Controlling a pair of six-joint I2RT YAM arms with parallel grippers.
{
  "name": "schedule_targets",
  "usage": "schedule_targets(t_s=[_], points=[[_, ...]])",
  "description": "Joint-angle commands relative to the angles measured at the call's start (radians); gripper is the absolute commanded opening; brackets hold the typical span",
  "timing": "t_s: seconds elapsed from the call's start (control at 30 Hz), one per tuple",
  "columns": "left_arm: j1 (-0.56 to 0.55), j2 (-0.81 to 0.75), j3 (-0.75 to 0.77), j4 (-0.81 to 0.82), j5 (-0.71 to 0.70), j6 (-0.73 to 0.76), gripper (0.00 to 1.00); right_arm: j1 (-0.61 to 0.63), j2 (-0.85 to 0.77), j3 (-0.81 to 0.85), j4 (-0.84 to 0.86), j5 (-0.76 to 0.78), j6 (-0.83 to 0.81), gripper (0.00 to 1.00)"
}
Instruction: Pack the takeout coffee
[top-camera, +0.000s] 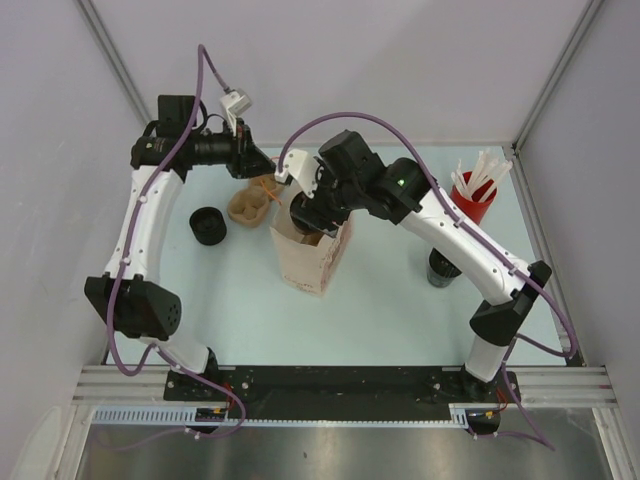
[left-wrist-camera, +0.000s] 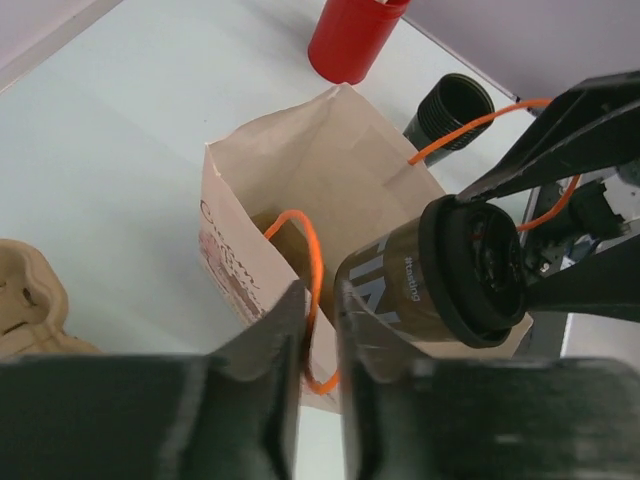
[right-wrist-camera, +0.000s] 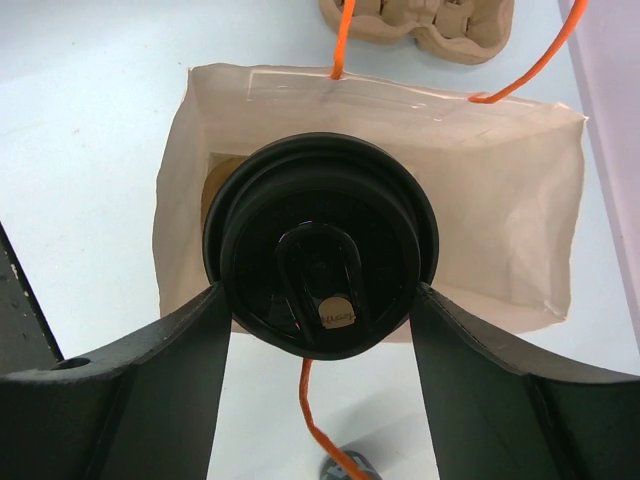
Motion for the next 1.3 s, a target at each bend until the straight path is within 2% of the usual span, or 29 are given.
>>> schedule_targets(t_s=[0.0, 0.03, 0.27, 0.6, 0.9, 1.27], points=[[-0.024, -0.001, 0.046, 0.002, -0.016, 0.016, 0.05, -0.007, -0.059, 0.026, -0.003, 0.015, -0.014, 0.40], [-0.032, -0.001, 0.058, -0.003, -0.030, 0.008, 0.00, -0.007, -0.061, 0.027, -0.005, 0.013, -0.020, 0.40], [-0.101, 0.024, 0.161, -0.047, -0.096, -0.003, 0.00, -0.007, -0.064, 0.053, -0.019, 0.007, -0.031, 0.40], [-0.251, 0.008, 0.166, -0.041, -0.162, -0.015, 0.00, -0.047, -0.051, 0.029, -0.056, -0.024, 0.010, 0.39], [-0.260, -0.050, 0.092, 0.009, -0.211, -0.044, 0.00, -0.083, -0.084, -0.092, 0.000, -0.116, 0.041, 0.38], [-0.259, -0.076, 0.000, 0.092, -0.339, -0.101, 0.00, -0.095, -0.047, -0.132, 0.040, -0.211, 0.072, 0.38]])
